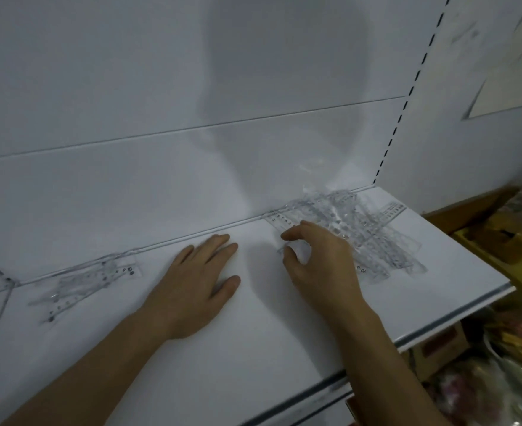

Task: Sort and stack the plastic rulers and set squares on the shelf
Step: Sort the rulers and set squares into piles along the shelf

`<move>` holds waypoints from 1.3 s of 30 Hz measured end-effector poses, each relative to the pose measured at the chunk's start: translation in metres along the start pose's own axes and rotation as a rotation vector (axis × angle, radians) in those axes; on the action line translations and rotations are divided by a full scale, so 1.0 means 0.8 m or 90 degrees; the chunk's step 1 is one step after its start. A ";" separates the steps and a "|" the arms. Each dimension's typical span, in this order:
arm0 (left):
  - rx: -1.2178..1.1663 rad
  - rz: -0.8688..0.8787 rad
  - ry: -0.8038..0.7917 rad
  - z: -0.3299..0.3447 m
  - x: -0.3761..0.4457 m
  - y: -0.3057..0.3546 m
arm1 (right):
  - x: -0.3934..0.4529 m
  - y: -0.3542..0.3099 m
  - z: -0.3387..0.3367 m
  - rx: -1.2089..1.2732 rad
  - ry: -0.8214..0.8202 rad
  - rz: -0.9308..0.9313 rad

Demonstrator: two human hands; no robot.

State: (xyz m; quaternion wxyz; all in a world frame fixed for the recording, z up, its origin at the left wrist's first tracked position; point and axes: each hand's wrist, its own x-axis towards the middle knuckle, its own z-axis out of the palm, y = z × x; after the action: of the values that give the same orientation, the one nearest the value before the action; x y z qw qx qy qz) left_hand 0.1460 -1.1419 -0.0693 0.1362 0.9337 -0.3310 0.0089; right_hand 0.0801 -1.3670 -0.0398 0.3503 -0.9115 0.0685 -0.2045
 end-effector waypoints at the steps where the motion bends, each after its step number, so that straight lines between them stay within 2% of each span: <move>1: -0.008 0.000 0.003 0.001 0.000 0.000 | -0.001 -0.004 -0.002 -0.015 -0.018 -0.003; 4: -0.029 0.001 -0.014 -0.008 -0.009 0.001 | -0.014 -0.023 -0.003 -0.051 -0.073 -0.001; 7: 0.001 -0.007 -0.046 -0.032 -0.039 0.002 | -0.051 -0.055 0.013 -0.017 -0.099 0.005; 13: 0.038 -0.132 0.075 -0.109 -0.182 -0.040 | -0.108 -0.134 0.059 -0.097 -0.312 -0.082; 17: 0.061 -0.223 0.104 -0.152 -0.298 -0.109 | -0.137 -0.217 0.103 -0.097 -0.345 -0.144; 20: 0.095 -0.297 0.102 -0.180 -0.391 -0.165 | -0.173 -0.294 0.147 -0.082 -0.387 -0.217; 25: 0.114 -0.432 0.142 -0.214 -0.557 -0.243 | -0.238 -0.426 0.227 -0.142 -0.501 -0.380; 31: 0.096 -0.591 0.188 -0.257 -0.742 -0.283 | -0.289 -0.590 0.320 -0.200 -0.618 -0.583; 39: 0.103 -0.764 0.247 -0.313 -0.879 -0.337 | -0.341 -0.781 0.442 -0.227 -0.684 -0.804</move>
State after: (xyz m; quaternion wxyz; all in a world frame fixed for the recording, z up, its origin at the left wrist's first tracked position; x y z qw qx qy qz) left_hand -0.2172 -0.4435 0.0298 0.1038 0.9454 0.2824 0.1253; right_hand -0.0304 -0.6124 0.0510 0.0064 -0.7937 -0.5976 0.1131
